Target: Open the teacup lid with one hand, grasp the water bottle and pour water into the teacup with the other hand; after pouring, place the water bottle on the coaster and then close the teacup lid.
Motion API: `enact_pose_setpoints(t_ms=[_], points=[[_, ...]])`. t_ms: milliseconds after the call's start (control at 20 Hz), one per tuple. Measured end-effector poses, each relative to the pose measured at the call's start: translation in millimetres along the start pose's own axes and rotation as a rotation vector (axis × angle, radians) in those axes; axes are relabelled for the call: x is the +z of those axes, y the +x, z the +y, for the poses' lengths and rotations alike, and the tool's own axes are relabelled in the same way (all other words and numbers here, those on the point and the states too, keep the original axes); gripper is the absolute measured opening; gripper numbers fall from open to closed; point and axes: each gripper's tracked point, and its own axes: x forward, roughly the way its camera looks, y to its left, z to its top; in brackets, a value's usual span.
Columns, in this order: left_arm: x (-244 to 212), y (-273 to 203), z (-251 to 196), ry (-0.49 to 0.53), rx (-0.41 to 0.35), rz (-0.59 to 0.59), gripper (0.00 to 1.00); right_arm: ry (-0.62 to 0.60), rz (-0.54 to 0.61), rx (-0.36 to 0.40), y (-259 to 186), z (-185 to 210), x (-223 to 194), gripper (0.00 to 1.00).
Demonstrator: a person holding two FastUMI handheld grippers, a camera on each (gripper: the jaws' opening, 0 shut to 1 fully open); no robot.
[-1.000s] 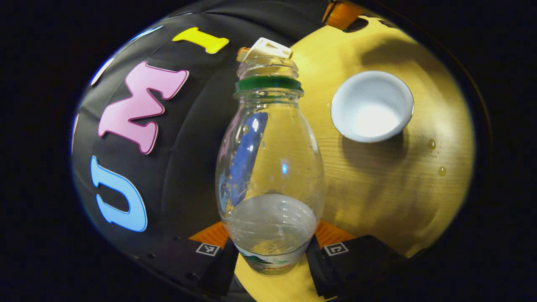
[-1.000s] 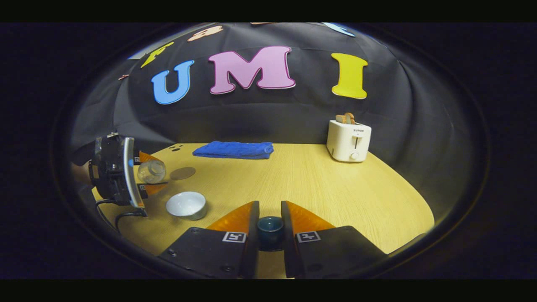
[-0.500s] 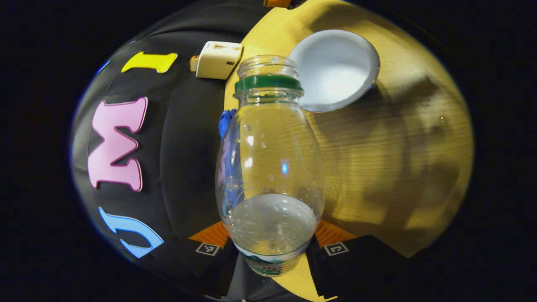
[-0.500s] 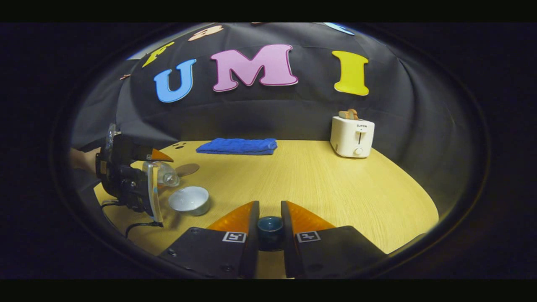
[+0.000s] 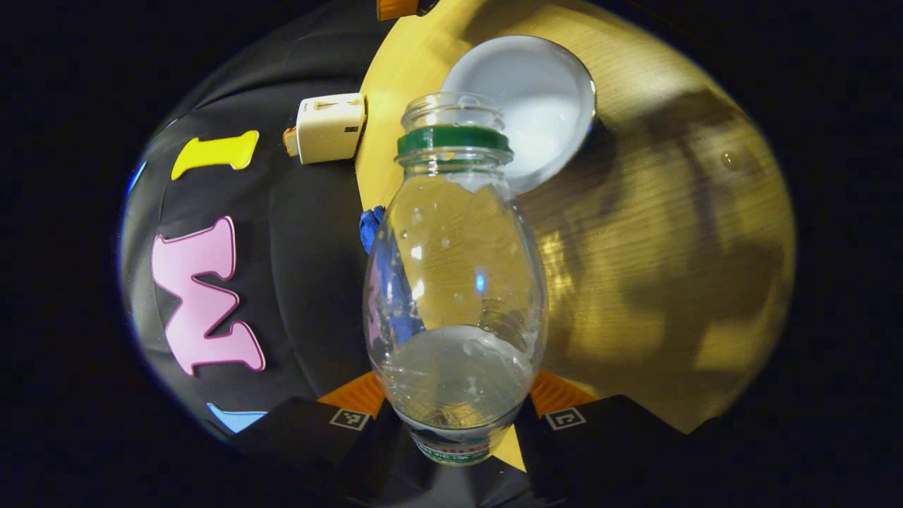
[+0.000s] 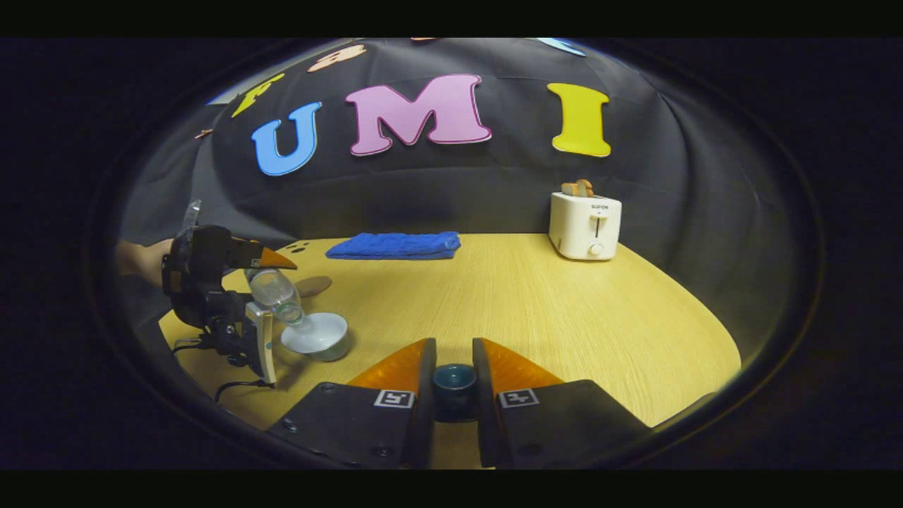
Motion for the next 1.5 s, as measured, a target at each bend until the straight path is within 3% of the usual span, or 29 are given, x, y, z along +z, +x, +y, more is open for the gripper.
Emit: enact_pose_setpoints(t_ms=[100, 150, 200, 350, 400, 650, 850, 900, 950, 1000, 1050, 1200, 1250, 1350, 1400, 1500], points=[[0, 2, -1, 0.022, -0.007, 0.006, 0.75, 0.004, 0.000, -0.004, -2, -1, 0, 0.34], [0, 3, 1, 0.040, -0.007, 0.005, 0.75, 0.004, 0.000, -0.004, -2, -1, 0, 0.24], [0, 1, 3, 0.059, -0.006, 0.003, 0.75, 0.004, 0.000, -0.004, -3, -1, -1, 0.34], [2, 2, 6, 0.091, 0.004, -0.017, 0.75, 0.005, 0.003, -0.004, -5, -1, -3, 0.34], [2, 1, 9, 0.109, 0.018, -0.022, 0.74, 0.008, 0.003, -0.003, -5, 0, -5, 0.24], [2, 3, 12, 0.165, 0.049, -0.024, 0.75, 0.033, 0.007, 0.012, -8, 10, -9, 0.34], [4, 2, 18, 0.213, 0.078, -0.039, 0.75, 0.035, 0.010, 0.018, -9, 13, -11, 0.34], [4, 2, 18, 0.223, 0.084, -0.040, 0.75, 0.035, 0.011, 0.019, -9, 13, -12, 0.29], [4, 2, 20, 0.231, 0.090, -0.039, 0.75, 0.035, 0.012, 0.018, -9, 12, -12, 0.34], [5, 2, 22, 0.241, 0.097, -0.042, 0.75, 0.036, 0.011, 0.017, -9, 12, -12, 0.24], [5, 3, 23, 0.249, 0.101, -0.042, 0.75, 0.038, 0.010, 0.015, -10, 11, -12, 0.34], [6, 4, 27, 0.283, 0.113, -0.046, 0.75, 0.046, 0.009, 0.009, -9, 8, -12, 0.29], [7, 4, 28, 0.295, 0.117, -0.048, 0.75, 0.049, 0.010, 0.007, -8, 7, -12, 0.34], [9, 3, 28, 0.308, 0.126, -0.052, 0.75, 0.054, 0.009, 0.006, -9, 7, -12, 0.29], [9, 4, 30, 0.311, 0.130, -0.056, 0.75, 0.056, 0.009, 0.007, -10, 8, -13, 0.34], [10, 3, 30, 0.315, 0.136, -0.059, 0.75, 0.056, 0.012, 0.011, -10, 10, -14, 0.34]])
